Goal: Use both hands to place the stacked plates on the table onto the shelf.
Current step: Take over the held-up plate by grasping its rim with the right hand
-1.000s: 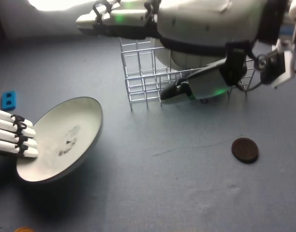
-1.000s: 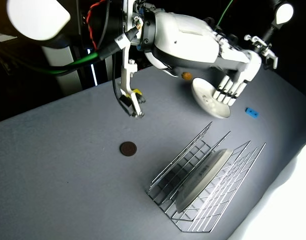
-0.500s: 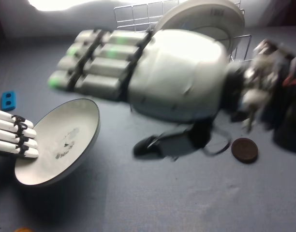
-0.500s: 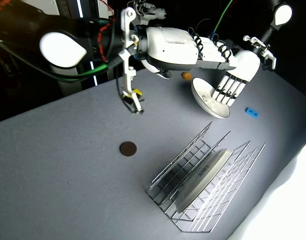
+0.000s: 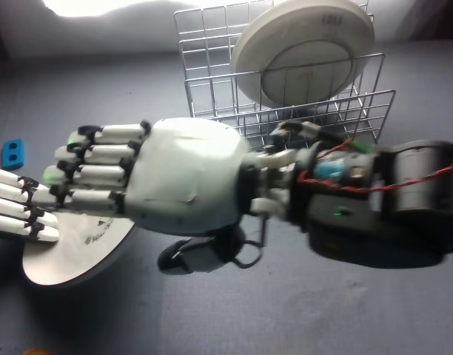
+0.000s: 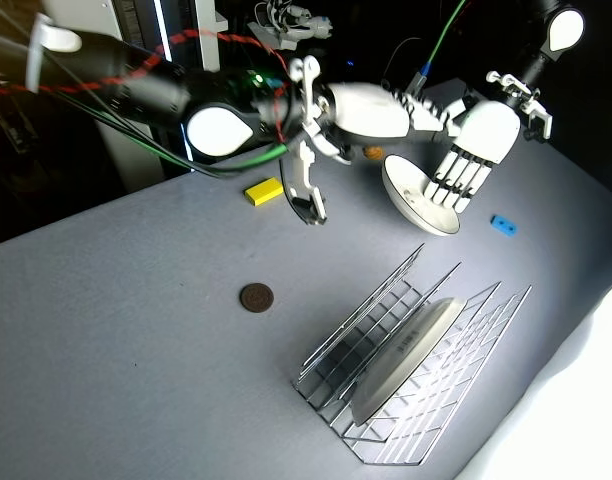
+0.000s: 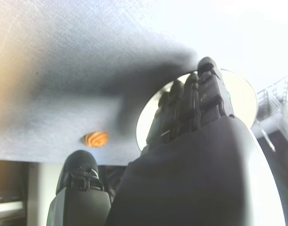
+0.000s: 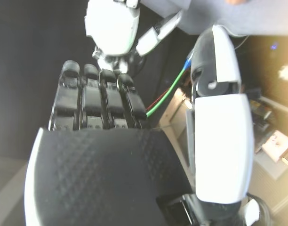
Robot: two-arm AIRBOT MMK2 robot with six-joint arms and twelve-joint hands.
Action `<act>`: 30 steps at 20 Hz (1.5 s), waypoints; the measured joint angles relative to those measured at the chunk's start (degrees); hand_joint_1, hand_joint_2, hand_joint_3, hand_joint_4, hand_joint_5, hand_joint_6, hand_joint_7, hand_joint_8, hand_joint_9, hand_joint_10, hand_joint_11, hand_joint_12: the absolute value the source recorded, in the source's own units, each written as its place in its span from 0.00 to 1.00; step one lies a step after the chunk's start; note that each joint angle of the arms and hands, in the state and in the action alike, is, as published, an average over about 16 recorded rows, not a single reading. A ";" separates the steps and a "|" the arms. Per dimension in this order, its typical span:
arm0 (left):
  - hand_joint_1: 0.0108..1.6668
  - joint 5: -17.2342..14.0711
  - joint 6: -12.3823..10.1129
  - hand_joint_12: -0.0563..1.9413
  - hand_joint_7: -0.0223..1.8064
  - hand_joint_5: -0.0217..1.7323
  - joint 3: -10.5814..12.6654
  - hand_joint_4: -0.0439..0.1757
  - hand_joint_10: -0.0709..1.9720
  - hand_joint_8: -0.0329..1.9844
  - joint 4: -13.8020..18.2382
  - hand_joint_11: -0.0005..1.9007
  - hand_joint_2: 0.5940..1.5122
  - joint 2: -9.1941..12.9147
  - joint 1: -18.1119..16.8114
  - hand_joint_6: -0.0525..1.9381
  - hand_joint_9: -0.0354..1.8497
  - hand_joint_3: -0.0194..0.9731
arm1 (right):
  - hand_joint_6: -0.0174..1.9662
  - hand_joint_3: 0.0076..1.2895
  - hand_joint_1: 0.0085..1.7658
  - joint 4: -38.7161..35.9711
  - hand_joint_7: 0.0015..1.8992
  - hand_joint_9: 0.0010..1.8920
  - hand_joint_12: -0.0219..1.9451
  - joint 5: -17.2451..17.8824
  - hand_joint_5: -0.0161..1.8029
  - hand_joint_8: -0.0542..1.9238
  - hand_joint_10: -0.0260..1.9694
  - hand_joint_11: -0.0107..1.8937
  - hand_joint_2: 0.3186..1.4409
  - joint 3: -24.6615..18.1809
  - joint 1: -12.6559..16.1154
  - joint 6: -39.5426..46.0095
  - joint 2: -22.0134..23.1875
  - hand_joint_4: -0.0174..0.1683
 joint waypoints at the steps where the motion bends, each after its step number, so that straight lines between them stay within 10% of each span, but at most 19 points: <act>1: 0.00 0.00 0.00 0.03 0.01 0.01 0.00 0.16 0.02 0.01 0.00 0.01 0.55 -0.01 0.00 0.02 0.01 0.04 | 0.02 0.00 0.54 0.30 0.01 0.01 0.07 -0.29 0.02 0.04 0.02 0.02 0.62 1.30 -0.30 -0.62 -1.42 0.11; 18: 0.00 0.05 -0.01 0.04 0.01 0.01 0.02 0.16 0.02 0.01 0.02 0.01 0.55 -0.15 -0.01 0.02 0.01 0.04 | 0.02 0.00 0.60 3.46 0.05 0.07 0.37 1.82 0.06 0.04 0.02 0.02 0.64 16.70 -3.05 -4.78 -15.18 0.11; 30: 0.00 0.01 -0.02 0.04 0.01 0.01 0.05 0.16 0.02 0.01 0.22 0.01 0.54 -0.22 -0.16 0.02 0.01 0.04 | 0.06 0.00 0.63 3.30 0.31 0.33 0.59 3.63 0.30 0.05 0.04 0.14 0.66 19.39 -3.49 -4.49 -17.02 0.09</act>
